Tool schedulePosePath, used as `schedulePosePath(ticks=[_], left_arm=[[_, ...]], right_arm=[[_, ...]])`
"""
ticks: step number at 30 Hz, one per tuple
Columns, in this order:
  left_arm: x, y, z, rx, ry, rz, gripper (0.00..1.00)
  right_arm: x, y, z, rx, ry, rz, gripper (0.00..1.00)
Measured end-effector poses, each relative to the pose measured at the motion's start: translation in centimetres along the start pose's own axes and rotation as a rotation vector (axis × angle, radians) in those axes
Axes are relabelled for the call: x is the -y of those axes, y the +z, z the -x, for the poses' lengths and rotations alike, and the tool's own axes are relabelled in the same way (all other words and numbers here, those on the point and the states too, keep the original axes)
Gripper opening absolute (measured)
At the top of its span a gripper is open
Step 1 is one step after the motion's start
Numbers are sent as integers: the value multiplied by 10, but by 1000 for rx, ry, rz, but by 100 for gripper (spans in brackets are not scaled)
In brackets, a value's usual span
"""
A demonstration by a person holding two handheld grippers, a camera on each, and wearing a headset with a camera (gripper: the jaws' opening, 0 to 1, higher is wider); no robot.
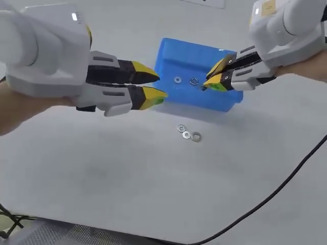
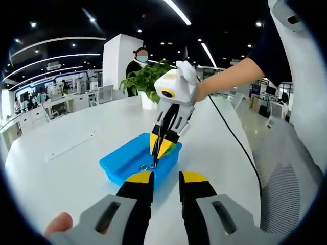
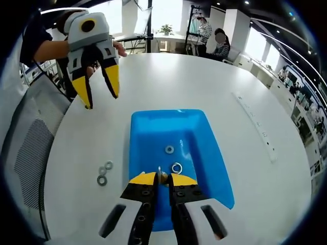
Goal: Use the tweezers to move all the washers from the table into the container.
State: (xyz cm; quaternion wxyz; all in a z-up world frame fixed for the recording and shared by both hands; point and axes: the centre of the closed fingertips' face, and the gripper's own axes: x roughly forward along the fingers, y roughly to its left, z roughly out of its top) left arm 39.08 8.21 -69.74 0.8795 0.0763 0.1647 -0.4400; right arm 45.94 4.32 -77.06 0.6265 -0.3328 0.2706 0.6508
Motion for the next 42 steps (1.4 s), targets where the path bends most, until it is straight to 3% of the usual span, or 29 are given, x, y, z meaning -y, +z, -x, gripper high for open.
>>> schedulePosePath(ticks=[2,5,7,11,13,16,20,23,27,29,32,40,41,42], left_arm=[[-13,8,-11,13,9,-21,28],[-23,18,-28,35,-1,-33,29],[-25,26,-41,37,-24,-72,29],[-34,34,-71,31,-41,-88,29],[-31,36,-81,33,-70,-96,30],[-26,33,-93,-3,-109,-111,30],[-20,37,-100,-10,-148,-128,26],[-13,33,-100,-48,-184,-163,8],[-16,37,-100,-30,-200,-134,8],[-16,38,-101,-21,-209,-127,13],[-17,34,-101,-52,-216,-155,7],[-18,33,-101,-59,-227,-190,7],[-29,29,-100,-58,-230,-191,7],[-28,29,-99,-59,-232,-195,6]], right_arm=[[0,0,0,-1,-1,2,9],[0,0,0,-2,-1,3,9],[-1,1,1,-2,1,2,10],[-1,1,1,0,0,-1,10],[-2,1,2,4,-1,-8,10],[-3,1,2,4,-2,-11,10],[-4,1,3,2,0,-11,10],[-5,2,3,1,2,-14,10],[-6,2,3,-4,4,-9,10],[-7,3,3,-6,5,-10,9],[-6,2,2,-8,7,-8,9],[-5,2,1,-13,10,0,10],[-5,3,1,-13,10,2,10],[-5,3,1,-13,11,3,10]])
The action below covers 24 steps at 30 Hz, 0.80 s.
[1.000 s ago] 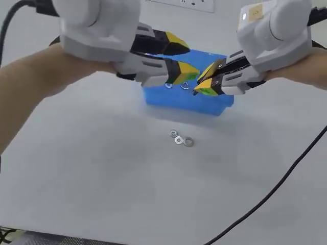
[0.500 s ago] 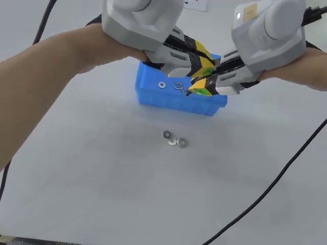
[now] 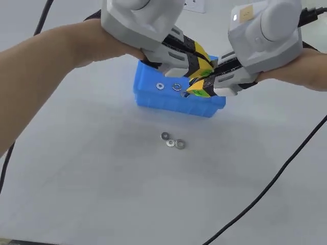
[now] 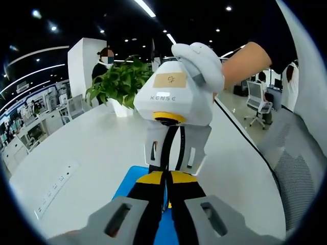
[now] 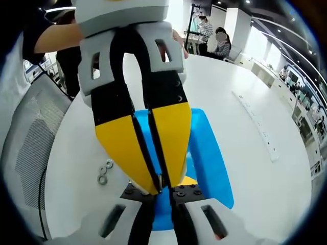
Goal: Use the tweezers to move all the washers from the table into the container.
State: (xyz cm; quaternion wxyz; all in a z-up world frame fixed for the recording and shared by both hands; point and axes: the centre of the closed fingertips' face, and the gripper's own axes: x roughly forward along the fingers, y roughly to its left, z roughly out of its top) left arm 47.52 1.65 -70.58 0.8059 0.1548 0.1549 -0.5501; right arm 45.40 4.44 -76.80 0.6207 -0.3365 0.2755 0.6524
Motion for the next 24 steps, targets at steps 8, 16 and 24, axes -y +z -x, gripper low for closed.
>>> schedulePosePath(ticks=[8,16,24], left_arm=[[5,2,4,-1,11,-7,5],[8,7,5,7,23,-3,5],[7,14,11,15,55,-18,5]], right_arm=[[2,3,0,14,-12,4,12],[6,3,7,20,-45,-1,17],[10,0,17,29,-80,-16,20]])
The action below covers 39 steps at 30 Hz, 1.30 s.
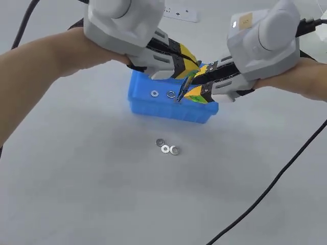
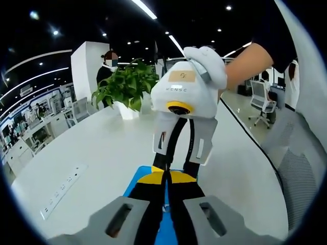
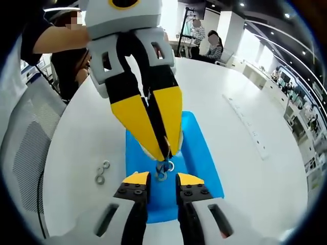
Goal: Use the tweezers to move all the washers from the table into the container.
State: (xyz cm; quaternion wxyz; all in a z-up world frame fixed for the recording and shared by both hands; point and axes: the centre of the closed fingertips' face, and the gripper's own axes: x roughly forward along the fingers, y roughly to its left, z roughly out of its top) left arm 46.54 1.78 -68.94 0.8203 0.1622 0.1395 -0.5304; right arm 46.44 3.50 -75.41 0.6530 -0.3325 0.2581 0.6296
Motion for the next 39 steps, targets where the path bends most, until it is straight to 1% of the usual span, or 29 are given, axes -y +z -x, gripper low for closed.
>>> schedulePosePath(ticks=[5,8,9,13,14,15,16,19,23,25,27,29,30,32,33,35,37,39], left_arm=[[-1,7,7,9,21,0,5],[-2,10,13,14,38,-2,5],[-3,10,14,17,44,-1,5],[-7,18,23,33,75,-1,5],[-8,19,24,33,83,-7,5],[-11,16,26,31,94,-16,5],[-11,17,26,31,94,-16,5],[-11,22,32,32,106,-24,5],[-7,30,39,37,111,-16,5],[-5,32,41,28,118,-25,5],[-2,34,43,31,117,-23,5],[-1,34,44,29,119,-22,5],[0,35,46,25,121,-27,5],[4,38,50,31,120,-25,5],[5,40,52,35,121,-23,5],[9,44,56,40,123,-25,5],[11,46,60,44,126,-22,5],[14,47,64,44,129,-23,5]], right_arm=[[6,4,8,35,-46,-34,23],[6,6,14,54,-62,-45,24],[6,7,16,61,-71,-43,25],[7,7,21,66,-87,-48,27],[8,7,23,67,-96,-46,27],[8,8,25,68,-101,-48,27],[9,8,26,69,-111,-50,28],[9,8,30,69,-126,-52,29],[5,9,40,94,-143,-76,31],[2,8,46,106,-149,-92,32],[-1,7,50,119,-160,-113,32],[-3,5,54,123,-167,-126,33],[-5,5,56,126,-171,-131,34],[-10,3,60,137,-182,-140,39],[-12,4,63,157,-199,-144,43],[-17,7,68,197,-214,-160,56],[-22,8,70,221,-219,-172,67],[-29,6,72,220,-222,-177,70]])
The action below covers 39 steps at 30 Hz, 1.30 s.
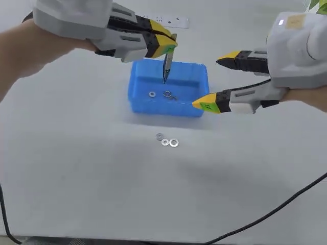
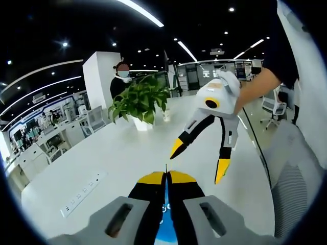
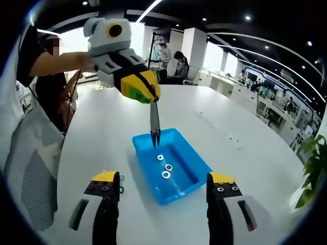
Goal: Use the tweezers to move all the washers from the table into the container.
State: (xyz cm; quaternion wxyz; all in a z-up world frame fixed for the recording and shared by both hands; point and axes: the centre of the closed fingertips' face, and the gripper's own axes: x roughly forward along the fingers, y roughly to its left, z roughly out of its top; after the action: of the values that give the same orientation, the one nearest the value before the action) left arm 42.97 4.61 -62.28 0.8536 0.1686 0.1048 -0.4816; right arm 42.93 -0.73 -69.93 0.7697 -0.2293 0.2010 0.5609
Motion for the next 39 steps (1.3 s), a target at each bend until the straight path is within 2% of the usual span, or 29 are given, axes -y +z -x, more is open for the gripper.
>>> schedulePosePath(ticks=[5,10,14,17,22,26,29,32,39], left_arm=[[11,1,8,-1,0,3,5],[29,-1,12,4,-10,20,5],[36,-1,16,9,-15,37,5],[43,2,18,43,-34,68,5],[58,-10,16,26,-73,82,5],[68,-20,14,34,-99,120,5],[74,-27,12,41,-114,147,5],[80,-33,9,58,-135,161,5],[91,-49,5,37,-169,176,5]], right_arm=[[-20,-12,5,-7,15,-25,74],[-37,-20,12,-6,27,-43,75],[-45,-24,18,0,35,-70,74],[-50,-32,21,-9,34,-83,74],[-63,-42,22,-25,47,-99,72],[-73,-50,23,-35,55,-105,72],[-81,-54,22,-38,87,-126,74],[-85,-60,21,-55,96,-116,74],[-86,-66,20,-61,101,-128,74]])
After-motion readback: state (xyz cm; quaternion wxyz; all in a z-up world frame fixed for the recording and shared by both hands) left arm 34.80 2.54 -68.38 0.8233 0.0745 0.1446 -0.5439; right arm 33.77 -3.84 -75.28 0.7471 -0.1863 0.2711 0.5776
